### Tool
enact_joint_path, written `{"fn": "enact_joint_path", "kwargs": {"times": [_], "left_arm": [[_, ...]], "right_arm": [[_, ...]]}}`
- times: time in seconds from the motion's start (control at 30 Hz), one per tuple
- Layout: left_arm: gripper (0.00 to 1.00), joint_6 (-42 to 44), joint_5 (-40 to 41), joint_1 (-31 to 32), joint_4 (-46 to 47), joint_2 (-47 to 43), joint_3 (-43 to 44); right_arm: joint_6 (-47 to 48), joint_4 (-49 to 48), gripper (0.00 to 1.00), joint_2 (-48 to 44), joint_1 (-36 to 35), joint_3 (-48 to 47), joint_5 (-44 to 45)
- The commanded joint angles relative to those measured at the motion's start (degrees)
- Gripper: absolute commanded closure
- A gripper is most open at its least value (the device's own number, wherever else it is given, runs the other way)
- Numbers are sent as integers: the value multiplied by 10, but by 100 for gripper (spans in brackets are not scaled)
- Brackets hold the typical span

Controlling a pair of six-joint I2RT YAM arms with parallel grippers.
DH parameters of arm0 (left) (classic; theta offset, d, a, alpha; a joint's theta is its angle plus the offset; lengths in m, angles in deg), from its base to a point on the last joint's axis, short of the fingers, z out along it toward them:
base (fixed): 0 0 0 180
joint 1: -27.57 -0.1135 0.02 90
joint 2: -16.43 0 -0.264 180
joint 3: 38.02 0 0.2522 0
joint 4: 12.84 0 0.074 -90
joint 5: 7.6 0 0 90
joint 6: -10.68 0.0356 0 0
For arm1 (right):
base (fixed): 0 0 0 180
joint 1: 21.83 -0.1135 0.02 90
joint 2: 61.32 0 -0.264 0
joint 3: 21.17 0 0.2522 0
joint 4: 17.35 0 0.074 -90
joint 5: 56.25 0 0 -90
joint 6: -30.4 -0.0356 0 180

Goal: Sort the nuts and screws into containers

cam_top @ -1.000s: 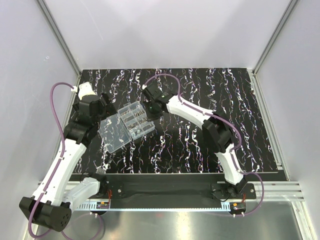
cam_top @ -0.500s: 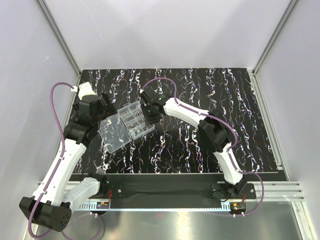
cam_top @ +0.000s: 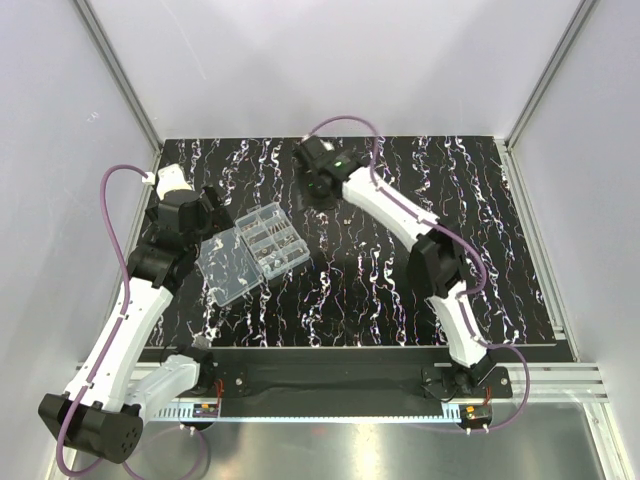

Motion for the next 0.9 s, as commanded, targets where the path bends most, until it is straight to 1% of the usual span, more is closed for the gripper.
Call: {"fn": "enact_joint_path", "kwargs": {"times": [0.0, 0.1, 0.13, 0.17, 0.23, 0.3, 0.33, 0.37, 0.43, 0.53, 0.63, 0.87], "left_arm": [[1, 7, -3, 2, 20, 1, -2], [1, 7, -3, 2, 20, 2, -2], [1, 6, -5, 2, 20, 2, -2], [1, 6, -5, 2, 20, 3, -2], [1, 6, -6, 2, 20, 2, -2], [1, 7, -4, 2, 20, 1, -2], [1, 7, -4, 2, 20, 1, -2], [1, 7, -5, 2, 20, 0, -1], [1, 7, -4, 3, 21, 0, -2], [1, 7, -2, 2, 20, -1, -2], [1, 8, -1, 2, 21, 1, -1], [1, 8, 1, 2, 20, 3, -2]], "right_arm": [[-105, 80, 47, 7, 82, -4, 85], [-174, 55, 48, -12, 115, 58, 75], [-190, 42, 48, -18, 118, 98, 79], [-212, 8, 48, -23, 120, 116, 78], [-205, -22, 48, -20, 122, 140, 68], [-173, -24, 50, 11, 122, 128, 65], [-165, -11, 50, 25, 122, 98, 82], [-152, 16, 51, 37, 122, 82, 93], [-149, 36, 54, 68, 122, 52, 132], [-145, 26, 54, 68, 125, 64, 143], [-145, -7, 54, 59, 128, 86, 145], [-148, 0, 54, 80, 132, 63, 145]]}}
